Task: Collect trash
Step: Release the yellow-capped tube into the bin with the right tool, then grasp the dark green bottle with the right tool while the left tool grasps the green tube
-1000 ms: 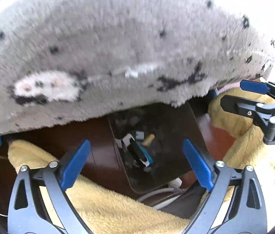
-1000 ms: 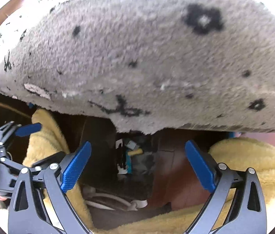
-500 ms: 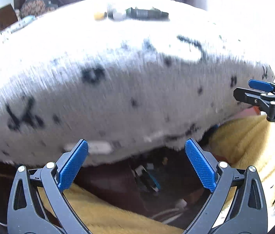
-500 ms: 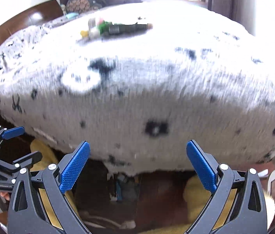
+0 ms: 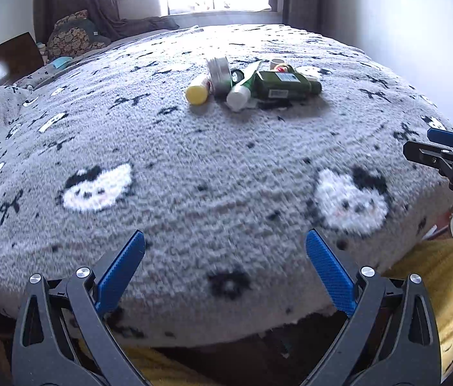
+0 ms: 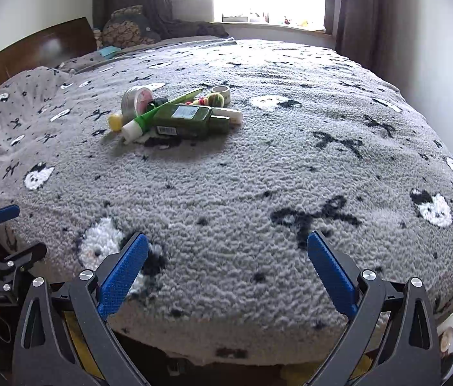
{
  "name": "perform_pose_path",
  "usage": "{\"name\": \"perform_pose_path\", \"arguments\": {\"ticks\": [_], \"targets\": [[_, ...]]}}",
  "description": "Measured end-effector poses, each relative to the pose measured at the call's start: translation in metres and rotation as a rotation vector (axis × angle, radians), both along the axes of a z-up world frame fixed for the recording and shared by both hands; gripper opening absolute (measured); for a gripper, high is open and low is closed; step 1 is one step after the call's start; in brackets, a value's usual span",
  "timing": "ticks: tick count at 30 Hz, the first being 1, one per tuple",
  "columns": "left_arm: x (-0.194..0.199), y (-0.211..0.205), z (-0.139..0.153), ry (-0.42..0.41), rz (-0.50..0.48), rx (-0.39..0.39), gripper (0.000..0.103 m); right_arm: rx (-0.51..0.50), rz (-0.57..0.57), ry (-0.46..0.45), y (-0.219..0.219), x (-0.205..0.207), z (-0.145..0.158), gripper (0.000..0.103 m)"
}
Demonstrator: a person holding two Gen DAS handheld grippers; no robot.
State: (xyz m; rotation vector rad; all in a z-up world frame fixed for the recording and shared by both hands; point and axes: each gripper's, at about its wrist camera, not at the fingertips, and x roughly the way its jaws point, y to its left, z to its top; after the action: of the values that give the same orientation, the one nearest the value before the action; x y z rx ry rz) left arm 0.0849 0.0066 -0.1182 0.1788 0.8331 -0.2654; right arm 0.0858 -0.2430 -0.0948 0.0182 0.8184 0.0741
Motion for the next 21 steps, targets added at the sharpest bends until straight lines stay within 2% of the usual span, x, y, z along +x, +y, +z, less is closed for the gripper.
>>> {"name": "perform_pose_path", "arguments": {"ticks": [8,14,16,19,21], "targets": [[0.045,-0.009,-0.004,0.021,-0.015,-0.005,0.095,-0.018,0.023,0.034,0.006,0.067,-0.01,0.099],[0.08,-0.012,-0.006,0.039,-0.005,-0.014,0.095,-0.022,0.084,0.043,0.014,0.116,-0.015,0.099],[0.09,-0.013,-0.004,0.039,0.0,-0.016,0.095,-0.025,0.099,0.044,0.017,0.13,-0.016,0.097],[0.105,-0.015,-0.003,0.042,0.002,-0.015,0.095,-0.027,0.152,0.052,0.023,0.149,-0.017,0.089],[0.113,-0.016,-0.003,0.047,0.003,-0.014,0.095,-0.049,0.167,0.051,0.026,0.159,-0.018,0.089]]}}
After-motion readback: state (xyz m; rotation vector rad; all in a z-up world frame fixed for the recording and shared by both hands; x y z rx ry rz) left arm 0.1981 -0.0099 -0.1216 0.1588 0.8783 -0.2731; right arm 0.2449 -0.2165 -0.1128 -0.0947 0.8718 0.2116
